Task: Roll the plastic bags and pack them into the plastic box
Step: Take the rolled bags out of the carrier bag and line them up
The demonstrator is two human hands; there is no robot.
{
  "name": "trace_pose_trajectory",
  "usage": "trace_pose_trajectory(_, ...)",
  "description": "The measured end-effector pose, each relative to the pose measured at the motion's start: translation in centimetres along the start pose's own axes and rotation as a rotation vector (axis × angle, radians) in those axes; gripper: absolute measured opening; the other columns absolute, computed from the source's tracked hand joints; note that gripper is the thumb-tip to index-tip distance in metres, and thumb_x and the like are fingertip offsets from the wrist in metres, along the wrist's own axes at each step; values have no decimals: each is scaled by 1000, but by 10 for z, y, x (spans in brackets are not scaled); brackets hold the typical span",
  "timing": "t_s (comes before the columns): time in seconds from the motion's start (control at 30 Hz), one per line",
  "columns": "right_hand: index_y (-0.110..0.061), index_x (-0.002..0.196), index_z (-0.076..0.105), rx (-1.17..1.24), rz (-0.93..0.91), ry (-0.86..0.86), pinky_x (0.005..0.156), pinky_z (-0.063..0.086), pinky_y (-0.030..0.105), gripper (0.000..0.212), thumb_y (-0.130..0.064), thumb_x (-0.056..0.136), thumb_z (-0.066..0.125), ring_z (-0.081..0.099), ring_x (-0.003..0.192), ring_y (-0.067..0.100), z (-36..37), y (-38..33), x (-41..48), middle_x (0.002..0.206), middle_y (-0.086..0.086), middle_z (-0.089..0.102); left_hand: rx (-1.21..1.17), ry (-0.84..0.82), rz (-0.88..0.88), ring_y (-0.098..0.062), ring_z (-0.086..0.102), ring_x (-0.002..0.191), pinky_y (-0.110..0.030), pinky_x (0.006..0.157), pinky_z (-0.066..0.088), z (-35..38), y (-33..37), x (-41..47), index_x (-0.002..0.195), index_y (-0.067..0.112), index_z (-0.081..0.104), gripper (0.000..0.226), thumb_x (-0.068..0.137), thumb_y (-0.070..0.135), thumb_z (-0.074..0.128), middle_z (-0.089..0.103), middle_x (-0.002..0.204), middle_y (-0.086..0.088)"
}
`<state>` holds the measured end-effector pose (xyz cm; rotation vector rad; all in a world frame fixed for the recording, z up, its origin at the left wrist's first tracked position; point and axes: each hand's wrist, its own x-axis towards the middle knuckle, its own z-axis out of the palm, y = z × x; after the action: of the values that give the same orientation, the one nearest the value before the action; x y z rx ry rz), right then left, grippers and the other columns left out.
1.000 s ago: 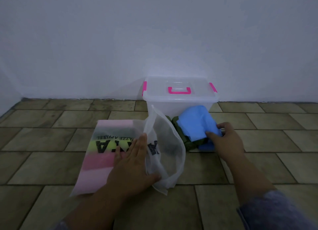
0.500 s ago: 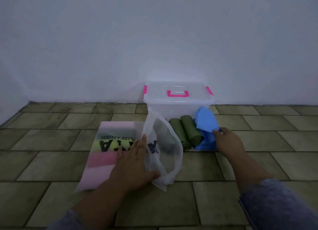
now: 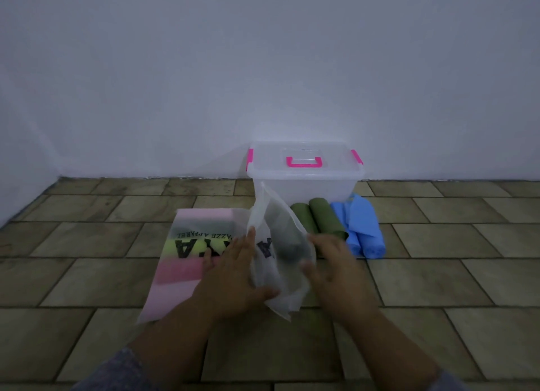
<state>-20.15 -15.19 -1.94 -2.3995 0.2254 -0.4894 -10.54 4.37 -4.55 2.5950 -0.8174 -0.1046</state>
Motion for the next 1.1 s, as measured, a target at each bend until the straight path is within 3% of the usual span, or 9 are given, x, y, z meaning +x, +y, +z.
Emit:
trace_pose_trajectory(0.07,-40,141,31,-93,0,-145,90,46,29,59,-53,87,48,48,108,6,17,4,-17,135,-8,41,-149,189,-21,-15,31,137,-53,115,14,-11,-6,2,145,46,-12,100,69,82,43,27,154,8)
trace_pose_trajectory(0.17,-39,147,18,-230,48,-177,108,32,36,67,-66,87,29,41,124,9,32,21,-31,145,-7,38,-155,525,-326,-27,60,103,-45,86,48,-40,-43,19,135,23,36,68,79,54,57,59,119,-5)
trace_pose_trajectory(0.27,-39,147,17,-273,60,-138,113,24,38,69,-70,86,20,34,131,6,38,27,-33,146,-10,38,-86,415,-674,-32,59,87,-35,72,45,-60,-86,33,115,8,58,38,88,34,54,63,99,-14)
trace_pose_trajectory(0.37,-38,146,18,-266,84,-129,113,25,38,70,-73,84,19,38,128,5,38,26,-30,139,-11,45,-104,268,-728,-37,56,104,-38,82,42,-54,-107,40,119,1,60,39,96,28,43,60,120,-23)
trace_pose_trajectory(0.47,-40,145,17,-264,86,-143,110,30,39,70,-74,83,18,44,119,5,38,25,-29,128,-12,52,-96,348,-750,-33,54,85,-34,70,39,-48,-110,42,108,0,65,34,94,23,45,63,110,-24)
trace_pose_trajectory(0.67,-38,142,29,-251,127,-137,116,21,39,74,-77,81,15,34,133,7,39,25,-30,140,-11,49,40,478,-537,-35,59,93,-39,77,46,-76,-72,43,107,6,63,29,95,20,42,64,105,-19)
trace_pose_trajectory(0.83,-39,134,45,-260,106,-172,115,17,39,53,-60,91,22,31,137,12,36,25,-34,139,-13,51,244,619,-85,-23,51,73,-30,62,35,-137,5,45,84,15,58,18,94,20,45,51,81,-1)
trace_pose_trajectory(1.0,-33,118,57,-191,75,-38,102,38,40,30,-35,90,46,56,105,8,30,24,-40,111,-12,63,273,791,216,-17,41,68,-29,59,29,-179,47,34,79,15,54,20,95,21,44,43,74,3)
trace_pose_trajectory(1.1,-23,108,57,21,265,135,81,49,38,22,-27,86,57,58,90,16,28,24,-42,97,-2,62,260,801,225,-17,38,70,-32,62,29,-190,43,40,77,16,49,19,95,21,43,42,76,2)
